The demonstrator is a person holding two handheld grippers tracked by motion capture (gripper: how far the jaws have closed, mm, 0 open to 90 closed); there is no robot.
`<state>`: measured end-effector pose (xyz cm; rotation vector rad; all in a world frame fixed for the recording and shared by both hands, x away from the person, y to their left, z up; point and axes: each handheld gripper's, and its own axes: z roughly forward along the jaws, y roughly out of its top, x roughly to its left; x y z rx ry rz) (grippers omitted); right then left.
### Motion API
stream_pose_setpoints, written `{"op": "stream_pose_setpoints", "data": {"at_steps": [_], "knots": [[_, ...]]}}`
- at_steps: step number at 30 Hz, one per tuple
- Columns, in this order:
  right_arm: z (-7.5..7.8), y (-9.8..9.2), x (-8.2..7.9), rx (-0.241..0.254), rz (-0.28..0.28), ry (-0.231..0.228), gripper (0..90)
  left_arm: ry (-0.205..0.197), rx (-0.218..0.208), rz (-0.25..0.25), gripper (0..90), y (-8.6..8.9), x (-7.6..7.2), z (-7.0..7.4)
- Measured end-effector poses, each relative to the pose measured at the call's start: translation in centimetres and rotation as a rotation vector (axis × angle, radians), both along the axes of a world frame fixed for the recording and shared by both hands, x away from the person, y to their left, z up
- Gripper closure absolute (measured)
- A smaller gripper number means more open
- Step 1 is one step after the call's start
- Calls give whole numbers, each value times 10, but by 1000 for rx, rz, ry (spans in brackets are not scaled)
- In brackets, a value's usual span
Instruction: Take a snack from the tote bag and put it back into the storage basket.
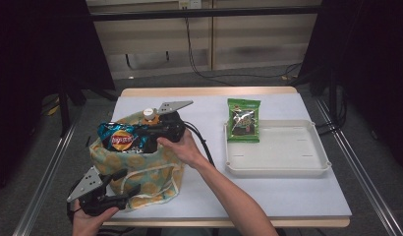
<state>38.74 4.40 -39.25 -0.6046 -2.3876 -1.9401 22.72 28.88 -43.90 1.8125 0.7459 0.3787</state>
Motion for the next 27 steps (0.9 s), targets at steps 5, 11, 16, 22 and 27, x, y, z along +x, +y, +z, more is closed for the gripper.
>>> {"op": "stream_pose_setpoints", "data": {"at_steps": [5, 11, 16, 22, 27], "knots": [[6, -3, -4, 11, 9, -17, 900, 0, 3, 3, 257, 0, 0, 0], [18, -12, -8, 37, 11, -54, 900, -2, 0, -2, 257, 0, 1, 0], [26, -21, -10, 64, 2, -69, 900, -5, 10, 20, 257, -1, -1, 1], [33, -28, -11, 70, -7, -86, 900, -10, 11, 15, 237, 0, -1, 1], [39, -34, -12, 87, -20, -95, 900, -10, -4, 18, 231, -1, -1, 0]]}}
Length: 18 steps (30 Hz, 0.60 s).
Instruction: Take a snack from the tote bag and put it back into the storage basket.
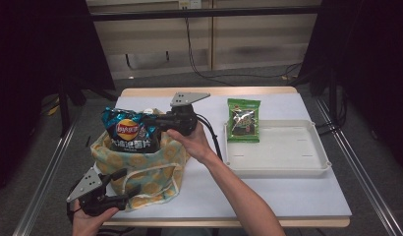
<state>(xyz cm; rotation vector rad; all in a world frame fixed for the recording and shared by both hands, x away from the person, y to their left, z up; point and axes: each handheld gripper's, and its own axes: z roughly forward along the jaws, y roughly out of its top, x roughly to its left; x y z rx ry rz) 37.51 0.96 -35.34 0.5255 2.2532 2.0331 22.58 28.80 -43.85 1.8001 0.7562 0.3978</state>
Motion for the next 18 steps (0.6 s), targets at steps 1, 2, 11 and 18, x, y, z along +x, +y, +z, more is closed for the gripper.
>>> {"op": "stream_pose_setpoints", "data": {"at_steps": [1, 2, 11, 18], "knots": [[1, -1, 0, 2, -2, 0, 900, 0, -1, 0, 230, 0, 0, 0], [3, -3, 0, 5, -5, -1, 900, 2, 2, -9, 230, 0, 0, 0], [13, -12, -1, 26, -23, -12, 900, 9, -19, -35, 196, 1, 2, -1], [21, -14, -1, 46, -32, -22, 900, 8, -14, -40, 193, 0, 2, -1]]}}
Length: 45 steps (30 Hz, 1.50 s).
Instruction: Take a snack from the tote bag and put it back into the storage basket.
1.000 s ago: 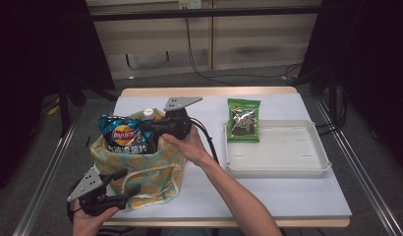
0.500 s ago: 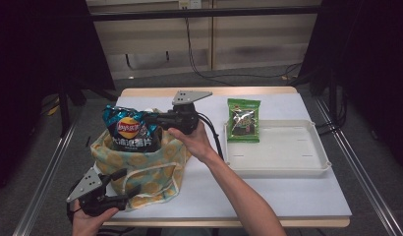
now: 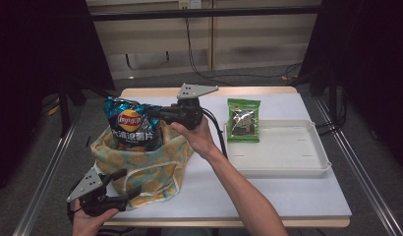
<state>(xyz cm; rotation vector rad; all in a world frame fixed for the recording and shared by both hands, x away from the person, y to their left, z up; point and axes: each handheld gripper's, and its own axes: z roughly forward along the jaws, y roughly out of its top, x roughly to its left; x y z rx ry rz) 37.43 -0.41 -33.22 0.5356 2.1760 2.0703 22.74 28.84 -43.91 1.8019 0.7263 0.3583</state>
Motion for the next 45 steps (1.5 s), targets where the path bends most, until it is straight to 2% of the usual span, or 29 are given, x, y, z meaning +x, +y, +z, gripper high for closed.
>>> {"op": "stream_pose_setpoints", "data": {"at_steps": [9, 12, 14, 17, 18, 24, 34, 35, 36, 37, 38, 45], "knots": [[19, -7, 3, 29, -19, -19, 900, 0, 3, 1, 193, 0, 0, 0], [25, -10, 1, 22, -31, -31, 900, 2, -1, -1, 193, 0, 0, 0], [27, -13, 1, 26, -40, -35, 900, -5, 15, 25, 193, -1, -1, 0], [31, -18, 1, 32, -51, -41, 900, -6, 19, 23, 193, -1, -1, 1], [32, -20, 1, 31, -54, -43, 900, 4, 1, 3, 193, -1, 0, 0], [40, -29, 2, 31, -89, -58, 900, 4, 0, 1, 193, 0, 0, 0], [49, -44, 1, 32, -108, -75, 900, -10, 4, 11, 193, 1, 1, 0], [50, -46, 1, 32, -110, -76, 900, -10, -6, 16, 193, 0, 1, 0], [50, -49, 0, 30, -110, -81, 900, -9, -2, 13, 190, 1, 1, 0], [50, -51, -1, 29, -112, -82, 900, -10, 8, 40, 189, 0, 0, 0], [50, -54, -2, 28, -116, -82, 900, -8, 5, 43, 189, 0, 0, 0], [48, -78, -8, 24, -143, -79, 900, -4, 8, 36, 189, 1, 0, 0]]}}
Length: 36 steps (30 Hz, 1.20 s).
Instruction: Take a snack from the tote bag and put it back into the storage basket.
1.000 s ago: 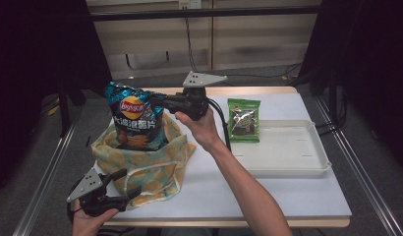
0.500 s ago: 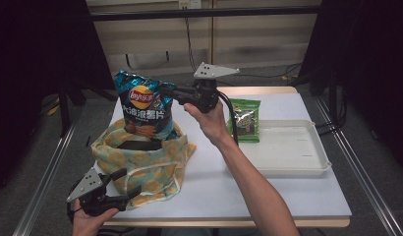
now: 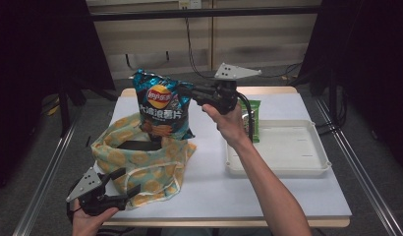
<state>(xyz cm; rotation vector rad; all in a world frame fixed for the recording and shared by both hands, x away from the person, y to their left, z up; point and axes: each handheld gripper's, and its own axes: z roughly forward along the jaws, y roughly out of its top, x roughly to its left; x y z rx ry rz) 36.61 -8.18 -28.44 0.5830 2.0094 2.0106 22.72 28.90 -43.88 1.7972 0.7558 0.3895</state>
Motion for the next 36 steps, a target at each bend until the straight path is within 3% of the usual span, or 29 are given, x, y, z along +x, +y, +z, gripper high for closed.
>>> {"op": "stream_pose_setpoints", "data": {"at_steps": [1, 3, 4, 8, 18, 23, 24, 30, 31, 35, 36], "knots": [[-1, -4, -1, 4, -6, -1, 900, -3, 14, -5, 188, 1, 0, 0], [-1, -11, -3, 13, -15, -2, 900, -4, -9, -17, 188, 1, 0, 0], [-2, -16, -5, 19, -16, 0, 900, -5, 1, 9, 188, 0, -1, 0], [-4, -36, -9, 47, -28, 7, 900, 2, -2, 9, 184, 1, 1, 0], [-15, -80, -20, 38, -78, 14, 900, 4, -15, 21, 161, 0, 1, -1], [-17, -101, -26, 43, -105, 16, 900, 8, -27, 2, 147, 0, 2, -1], [-18, -104, -28, 34, -115, 21, 900, 3, -13, 27, 144, 0, 1, -1], [-21, -123, -40, 33, -142, 17, 900, -16, -20, 1, 118, -1, 0, 1], [-20, -126, -42, 32, -145, 16, 900, -22, -5, 27, 112, -1, -2, 2], [-17, -140, -48, 31, -166, 7, 900, -34, -19, 34, 109, 0, -2, 3], [-16, -143, -49, 31, -168, 5, 900, -34, -28, 11, 109, 1, -1, 3]]}}
